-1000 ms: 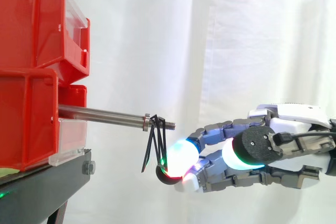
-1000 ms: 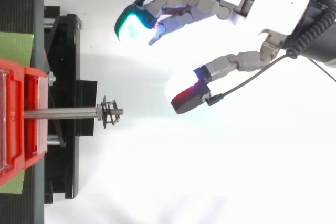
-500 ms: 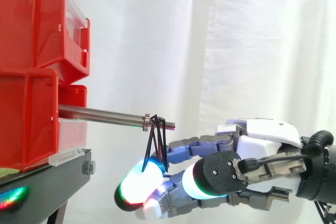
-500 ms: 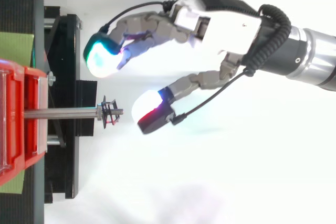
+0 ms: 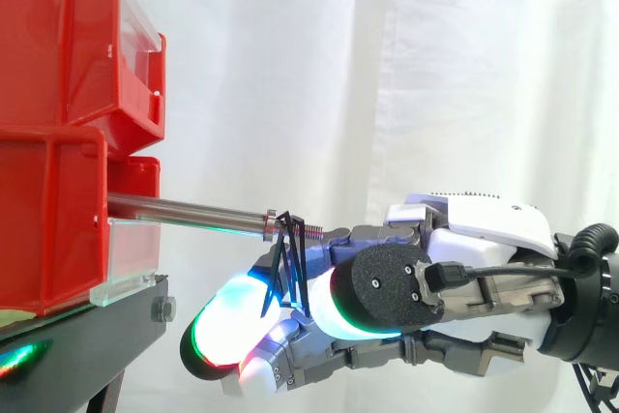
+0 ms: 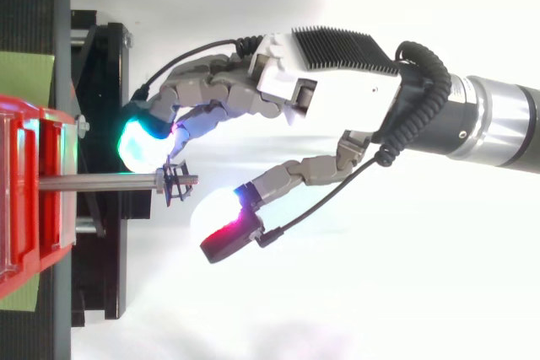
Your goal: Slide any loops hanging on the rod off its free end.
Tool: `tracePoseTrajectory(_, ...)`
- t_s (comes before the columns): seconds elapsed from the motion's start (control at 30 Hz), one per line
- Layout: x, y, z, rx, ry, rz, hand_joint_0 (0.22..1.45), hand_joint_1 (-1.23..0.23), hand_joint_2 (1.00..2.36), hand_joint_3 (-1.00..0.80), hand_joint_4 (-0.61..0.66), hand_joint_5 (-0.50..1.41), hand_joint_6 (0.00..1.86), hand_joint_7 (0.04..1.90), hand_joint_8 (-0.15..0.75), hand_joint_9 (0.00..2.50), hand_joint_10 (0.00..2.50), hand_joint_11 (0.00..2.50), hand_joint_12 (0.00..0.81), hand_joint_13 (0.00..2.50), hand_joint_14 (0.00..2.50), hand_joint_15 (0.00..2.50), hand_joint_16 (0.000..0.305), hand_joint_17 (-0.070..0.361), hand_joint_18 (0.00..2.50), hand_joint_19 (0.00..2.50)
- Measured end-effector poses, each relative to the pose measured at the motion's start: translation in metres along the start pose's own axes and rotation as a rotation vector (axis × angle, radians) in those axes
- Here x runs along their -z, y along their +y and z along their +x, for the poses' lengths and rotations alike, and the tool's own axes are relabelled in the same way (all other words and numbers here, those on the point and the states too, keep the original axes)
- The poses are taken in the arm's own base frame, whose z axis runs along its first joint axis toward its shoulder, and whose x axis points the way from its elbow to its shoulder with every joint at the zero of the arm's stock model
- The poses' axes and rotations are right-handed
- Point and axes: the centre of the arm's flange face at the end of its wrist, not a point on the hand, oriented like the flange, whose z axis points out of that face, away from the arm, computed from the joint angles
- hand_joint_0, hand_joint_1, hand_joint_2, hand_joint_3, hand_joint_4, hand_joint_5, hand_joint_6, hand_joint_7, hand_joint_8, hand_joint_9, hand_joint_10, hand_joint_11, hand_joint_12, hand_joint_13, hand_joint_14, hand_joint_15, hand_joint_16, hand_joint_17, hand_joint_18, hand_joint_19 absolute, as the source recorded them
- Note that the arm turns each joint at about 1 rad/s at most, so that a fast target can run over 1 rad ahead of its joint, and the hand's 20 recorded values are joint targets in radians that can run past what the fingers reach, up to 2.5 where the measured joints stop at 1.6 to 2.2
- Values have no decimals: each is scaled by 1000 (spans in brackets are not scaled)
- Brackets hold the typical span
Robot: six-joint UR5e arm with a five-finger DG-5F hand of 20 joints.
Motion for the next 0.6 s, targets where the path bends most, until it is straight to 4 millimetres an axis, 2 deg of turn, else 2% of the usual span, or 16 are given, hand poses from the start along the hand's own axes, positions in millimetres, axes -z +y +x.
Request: tracePoseTrajectory(0.6,0,0,-3,10,4,-8,603,-582,1013,-375,305,-111,503,1044,277,835,13,375,345,576,15,324,46,103,378,382)
